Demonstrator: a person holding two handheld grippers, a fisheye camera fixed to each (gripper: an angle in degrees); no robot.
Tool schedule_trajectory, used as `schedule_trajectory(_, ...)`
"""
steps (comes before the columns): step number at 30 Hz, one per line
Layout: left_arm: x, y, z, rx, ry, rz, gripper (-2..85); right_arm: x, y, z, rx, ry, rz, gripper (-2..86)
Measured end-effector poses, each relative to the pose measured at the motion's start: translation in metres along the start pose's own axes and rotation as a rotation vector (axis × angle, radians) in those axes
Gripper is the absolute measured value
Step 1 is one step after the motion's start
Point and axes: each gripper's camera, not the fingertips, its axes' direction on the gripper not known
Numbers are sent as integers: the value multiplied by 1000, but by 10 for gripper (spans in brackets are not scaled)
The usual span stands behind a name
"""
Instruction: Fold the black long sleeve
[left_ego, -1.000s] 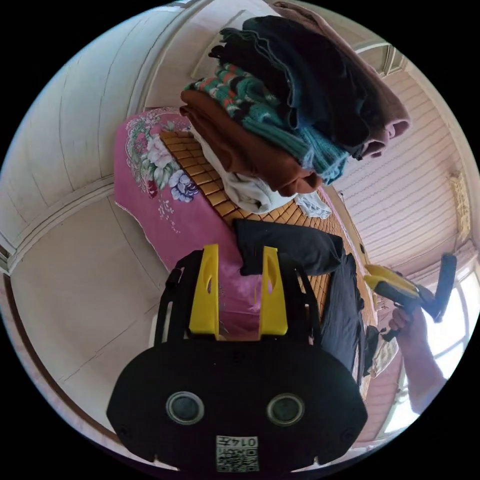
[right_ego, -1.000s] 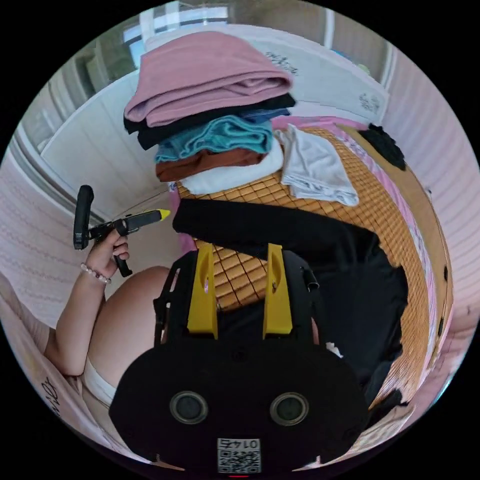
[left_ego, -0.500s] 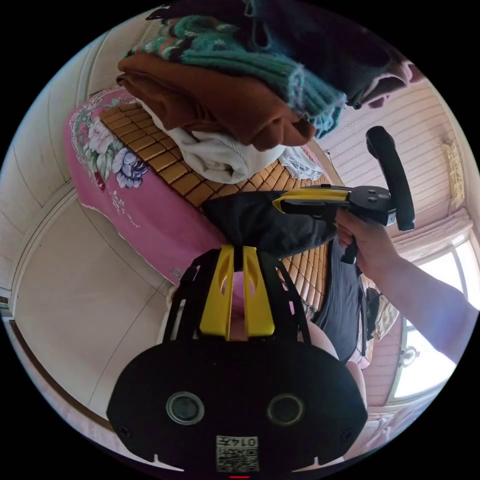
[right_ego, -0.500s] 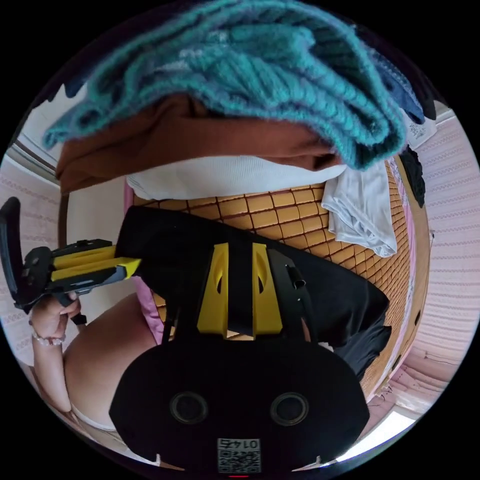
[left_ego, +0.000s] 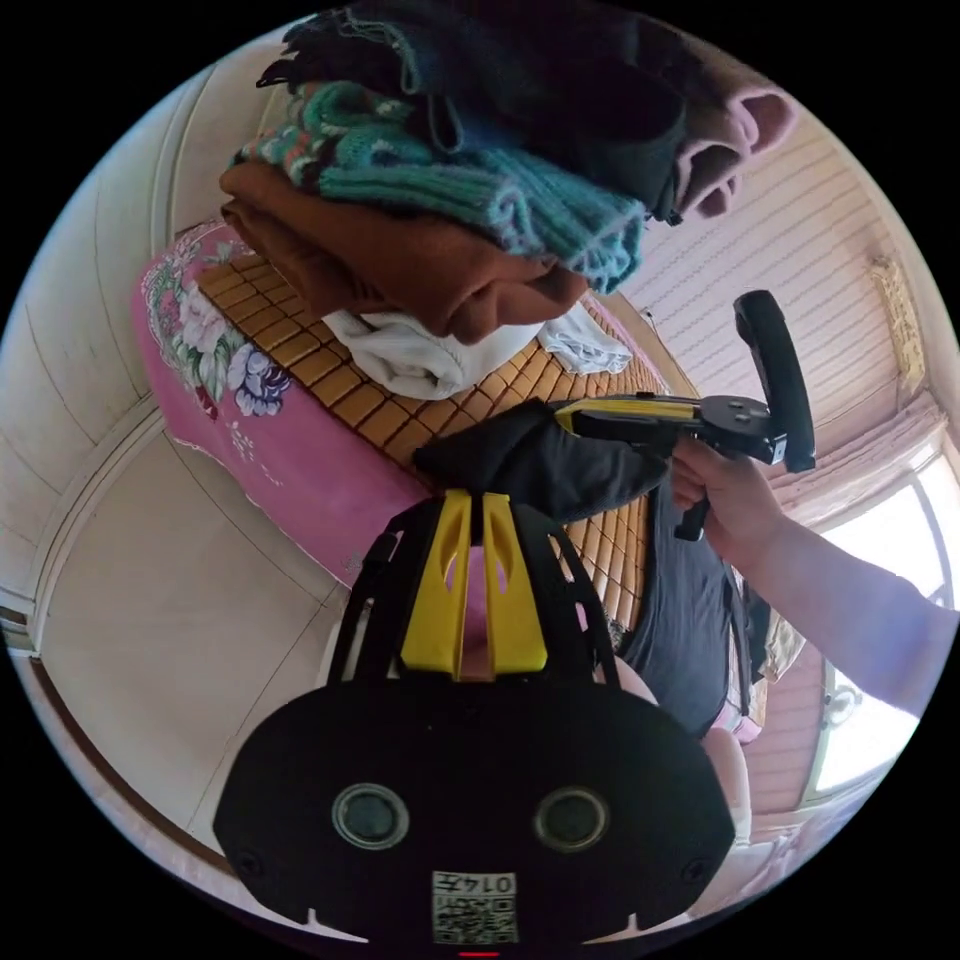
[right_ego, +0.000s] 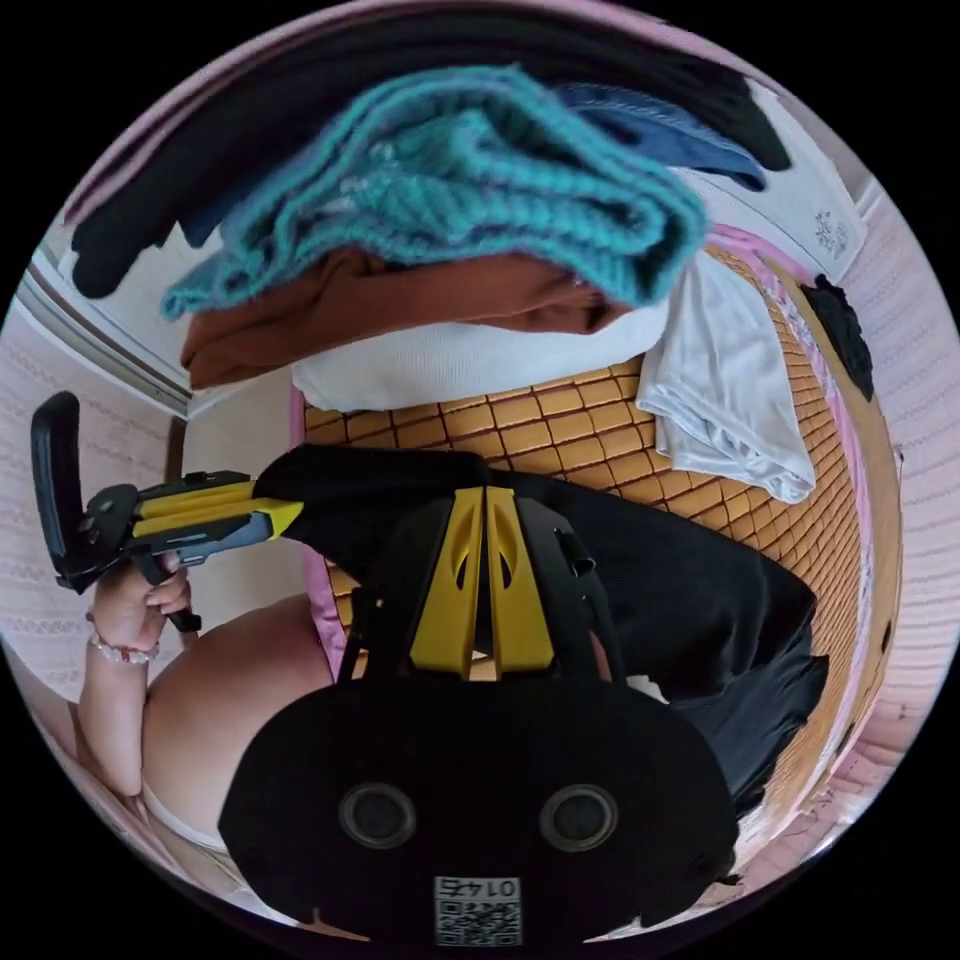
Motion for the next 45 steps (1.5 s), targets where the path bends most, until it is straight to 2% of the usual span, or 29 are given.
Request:
schedule_trajectory(4, 49, -1, -11, 135, 63, 185, -9, 37, 40, -55, 191, -49, 143, -2)
schedule_trajectory(7, 116, 0, -25, 259, 222, 415, -9, 72, 109, -132, 440, -66, 299, -2)
schedule_trajectory(9, 179, 9, -33, 304, 429, 609, -8, 86, 189, -205, 644, -47, 387, 0)
schedule_trajectory(10, 195, 13, -34, 298, 487, 659, -7, 87, 210, -221, 676, -24, 403, 0)
schedule_trajectory(12, 255, 37, -26, 199, 689, 836, -3, 85, 293, -258, 663, 127, 524, 4)
schedule_trajectory(13, 268, 44, -21, 163, 732, 874, 1, 86, 312, -260, 627, 167, 569, 5)
schedule_trajectory(15, 311, 74, 8, -39, 821, 1015, 20, 93, 383, -243, 402, 253, 752, 13)
schedule_trajectory(18, 341, 105, 44, -265, 790, 1117, 47, 101, 450, -200, 141, 179, 914, 43)
schedule_trajectory(21, 355, 116, 65, -396, 743, 1161, 53, 107, 485, -180, 130, 113, 1011, 61)
schedule_trajectory(25, 360, 105, 84, -419, 649, 1125, 53, 133, 473, -175, 183, 95, 946, 64)
schedule_trajectory(28, 368, 75, 101, -389, 483, 1107, 53, 170, 423, -173, 195, 147, 765, 64)
schedule_trajectory(30, 377, 51, 124, -338, 276, 1132, 53, 205, 374, -172, 239, 170, 627, 66)
schedule_trajectory(32, 385, 33, 145, -305, 178, 1113, 53, 235, 335, -168, 257, 165, 554, 71)
schedule_trajectory(40, 430, 11, 222, -338, 56, 1052, 72, 352, 205, -110, 162, 96, 507, 98)
schedule_trajectory(43, 438, 18, 242, -376, -4, 1051, 53, 374, 187, -82, 76, 20, 510, 62)
schedule_trajectory(45, 442, 18, 246, -349, 40, 1056, 14, 386, 182, -73, -11, 21, 515, 17)
